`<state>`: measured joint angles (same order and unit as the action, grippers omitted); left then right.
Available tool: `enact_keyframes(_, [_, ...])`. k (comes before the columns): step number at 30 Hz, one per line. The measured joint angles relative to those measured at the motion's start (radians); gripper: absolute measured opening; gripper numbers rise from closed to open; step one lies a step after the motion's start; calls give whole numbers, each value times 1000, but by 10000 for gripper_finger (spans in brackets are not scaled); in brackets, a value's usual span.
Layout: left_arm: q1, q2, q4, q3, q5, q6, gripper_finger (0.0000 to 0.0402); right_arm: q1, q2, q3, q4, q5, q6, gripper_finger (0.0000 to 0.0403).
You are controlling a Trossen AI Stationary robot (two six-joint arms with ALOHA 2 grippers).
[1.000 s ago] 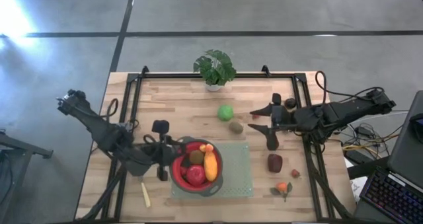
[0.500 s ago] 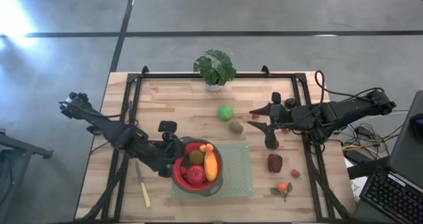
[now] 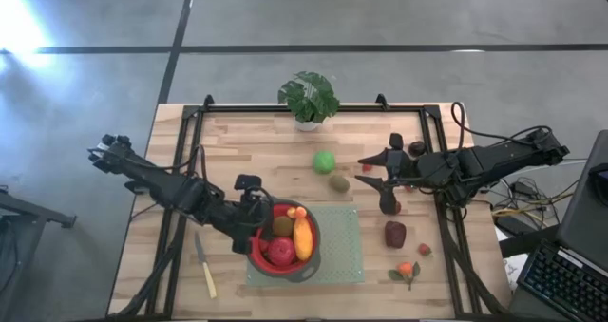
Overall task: Pick & Place Fruit
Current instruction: Put the blackberry into the red strainer, then put the top strawberry into the red strainer
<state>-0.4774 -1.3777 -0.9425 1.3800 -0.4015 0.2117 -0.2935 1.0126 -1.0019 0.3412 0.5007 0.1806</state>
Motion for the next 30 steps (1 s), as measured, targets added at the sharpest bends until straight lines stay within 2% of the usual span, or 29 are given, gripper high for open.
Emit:
enact_keyframes(8, [5, 0, 0, 0, 0, -8, 240, -1, 37, 0, -28, -23, 3, 201])
enact_keyframes(12, [8, 0, 10, 0, -3, -31, 246, -1, 123, 0, -98, -127, -25, 184])
enact_keyframes(14, [12, 0, 15, 0, -10, -42, 244, -2, 171, -1, -142, -143, -59, 172])
enact_keyframes(19, [13, 2, 15, 0, -18, -65, 241, -1, 238, -44, -111, -143, -84, 134])
enact_keyframes(23, [13, 7, -13, 26, -42, -83, 241, -1, 246, -112, 88, -137, -48, 100])
enact_keyframes(27, [13, 13, -41, 67, -49, -83, 240, -1, 242, -177, 369, -79, 99, 67])
enact_keyframes(30, [0, 35, -39, 75, -113, -97, 240, -1, 235, -205, 571, -21, 235, 48])
